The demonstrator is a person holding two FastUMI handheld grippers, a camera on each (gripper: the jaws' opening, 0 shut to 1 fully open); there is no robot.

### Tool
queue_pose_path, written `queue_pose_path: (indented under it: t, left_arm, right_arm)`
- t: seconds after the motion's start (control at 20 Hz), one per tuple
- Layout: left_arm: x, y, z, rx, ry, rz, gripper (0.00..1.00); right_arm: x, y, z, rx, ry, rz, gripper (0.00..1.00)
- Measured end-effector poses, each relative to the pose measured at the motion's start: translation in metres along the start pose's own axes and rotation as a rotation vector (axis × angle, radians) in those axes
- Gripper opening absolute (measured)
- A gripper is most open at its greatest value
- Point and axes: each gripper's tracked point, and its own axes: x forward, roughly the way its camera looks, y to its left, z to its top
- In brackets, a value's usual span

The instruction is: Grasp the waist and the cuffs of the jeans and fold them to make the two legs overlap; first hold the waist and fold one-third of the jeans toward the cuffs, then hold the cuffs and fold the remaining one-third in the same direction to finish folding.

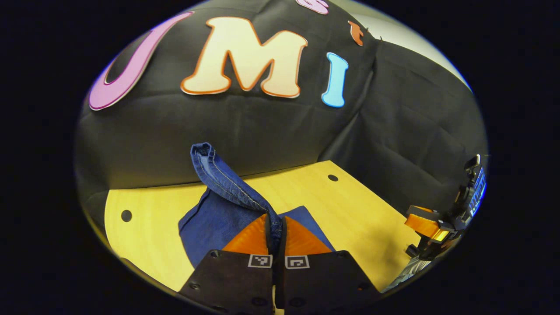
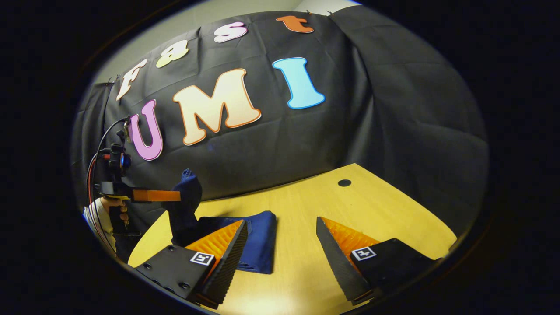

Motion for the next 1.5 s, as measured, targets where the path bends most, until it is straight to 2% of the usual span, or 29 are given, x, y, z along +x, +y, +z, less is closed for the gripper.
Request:
queue_pose_path:
  t: [0.2, 0.35, 0.4, 0.45, 0.55, 0.6, 0.65, 0.75, 0.85, 1.0, 1.25, 1.4, 1.45, 1.5]
  left_arm:
    - [0.038, -0.022, -0.038, 0.012, 0.053, 0.040, 0.00]
    - [0.053, -0.033, -0.077, 0.103, 0.125, 0.082, 0.00]
    - [0.056, -0.043, -0.084, 0.140, 0.123, 0.072, 0.00]
    - [0.053, -0.057, -0.087, 0.164, 0.111, 0.055, 0.12]
    - [0.038, -0.078, -0.084, 0.206, 0.038, 0.059, 1.00]
    - [0.022, -0.083, -0.070, 0.214, -0.016, 0.076, 1.00]
    - [0.004, -0.086, -0.055, 0.217, -0.088, 0.106, 0.95]
    - [-0.036, -0.093, -0.030, 0.225, -0.241, 0.164, 0.96]
    - [-0.085, -0.084, -0.022, 0.207, -0.317, 0.229, 0.95]
    - [-0.155, -0.063, -0.024, 0.193, -0.374, 0.332, 0.95]
    - [-0.240, -0.043, -0.031, 0.087, -0.447, 0.414, 0.95]
    - [-0.277, -0.035, -0.030, 0.068, -0.492, 0.458, 0.95]
    - [-0.287, -0.033, -0.030, 0.068, -0.496, 0.469, 1.00]
    - [-0.290, -0.032, -0.029, 0.069, -0.505, 0.480, 0.97]
  right_arm:
    - [-0.005, -0.027, 0.002, -0.001, 0.006, -0.016, 0.98]
    - [-0.003, -0.030, 0.002, -0.015, 0.013, 0.011, 0.98]
    - [-0.002, -0.027, 0.002, -0.021, 0.017, 0.027, 0.98]
    - [0.000, -0.021, 0.001, -0.030, 0.019, 0.044, 0.98]
    - [0.000, -0.006, 0.003, -0.048, 0.014, 0.087, 0.98]
    - [-0.001, 0.004, 0.006, -0.054, 0.001, 0.104, 0.98]
    - [-0.004, 0.014, 0.011, -0.060, -0.022, 0.116, 0.98]
    - [-0.015, 0.040, 0.025, -0.079, -0.087, 0.148, 0.98]
    - [-0.031, 0.070, 0.038, -0.104, -0.152, 0.185, 0.98]
    - [-0.065, 0.116, 0.059, -0.116, -0.240, 0.232, 0.98]
    - [-0.126, 0.177, 0.070, -0.112, -0.327, 0.309, 0.97]
    - [-0.150, 0.196, 0.069, -0.126, -0.341, 0.339, 0.97]
    - [-0.156, 0.199, 0.069, -0.127, -0.352, 0.342, 0.97]
    - [-0.161, 0.201, 0.069, -0.126, -0.353, 0.348, 0.94]
